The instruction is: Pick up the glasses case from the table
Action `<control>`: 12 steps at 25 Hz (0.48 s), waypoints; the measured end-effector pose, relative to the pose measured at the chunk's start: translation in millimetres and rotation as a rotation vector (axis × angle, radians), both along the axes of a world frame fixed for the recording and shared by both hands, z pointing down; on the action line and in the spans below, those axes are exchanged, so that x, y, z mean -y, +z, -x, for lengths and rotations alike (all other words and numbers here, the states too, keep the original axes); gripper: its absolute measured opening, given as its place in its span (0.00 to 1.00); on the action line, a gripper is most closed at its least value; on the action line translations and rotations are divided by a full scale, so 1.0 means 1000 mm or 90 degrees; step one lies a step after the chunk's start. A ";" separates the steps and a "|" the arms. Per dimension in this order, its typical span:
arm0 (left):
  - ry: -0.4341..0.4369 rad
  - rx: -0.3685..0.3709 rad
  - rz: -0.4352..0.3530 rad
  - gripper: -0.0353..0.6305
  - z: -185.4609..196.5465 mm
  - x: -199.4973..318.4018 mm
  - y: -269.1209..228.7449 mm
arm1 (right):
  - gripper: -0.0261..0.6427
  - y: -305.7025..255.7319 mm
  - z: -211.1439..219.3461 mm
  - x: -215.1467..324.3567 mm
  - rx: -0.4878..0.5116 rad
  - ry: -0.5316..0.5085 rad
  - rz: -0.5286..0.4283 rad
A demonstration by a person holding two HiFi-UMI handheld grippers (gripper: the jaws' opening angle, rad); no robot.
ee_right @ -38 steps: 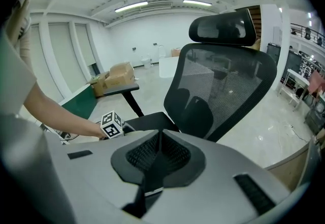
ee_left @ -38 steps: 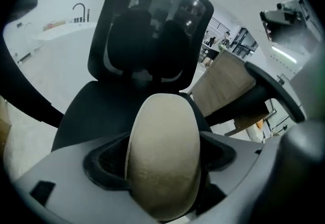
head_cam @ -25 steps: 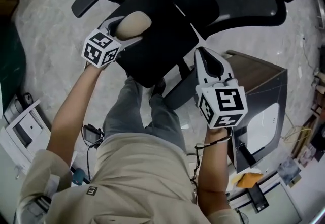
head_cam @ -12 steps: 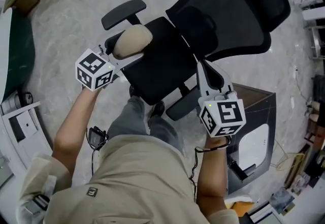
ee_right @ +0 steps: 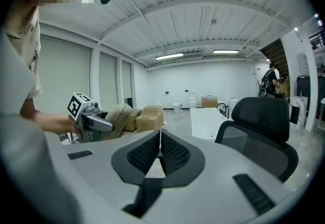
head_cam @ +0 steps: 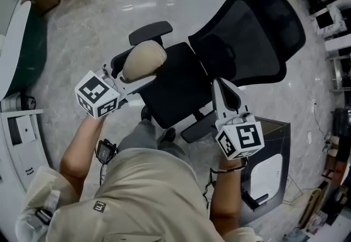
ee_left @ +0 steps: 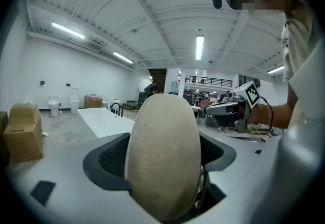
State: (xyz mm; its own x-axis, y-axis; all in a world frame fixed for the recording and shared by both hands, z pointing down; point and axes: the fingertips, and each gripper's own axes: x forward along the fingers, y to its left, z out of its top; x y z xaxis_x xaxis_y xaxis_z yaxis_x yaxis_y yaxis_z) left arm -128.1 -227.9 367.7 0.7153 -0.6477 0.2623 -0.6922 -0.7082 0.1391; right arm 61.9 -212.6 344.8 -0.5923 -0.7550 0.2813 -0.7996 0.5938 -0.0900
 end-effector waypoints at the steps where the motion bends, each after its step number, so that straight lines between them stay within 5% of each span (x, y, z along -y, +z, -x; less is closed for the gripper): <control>1: -0.004 -0.002 -0.009 0.67 0.004 -0.004 -0.008 | 0.08 -0.006 0.003 -0.001 0.004 -0.005 -0.008; 12: -0.052 -0.029 -0.074 0.67 0.040 -0.037 -0.084 | 0.07 -0.062 0.037 -0.008 0.045 -0.052 -0.054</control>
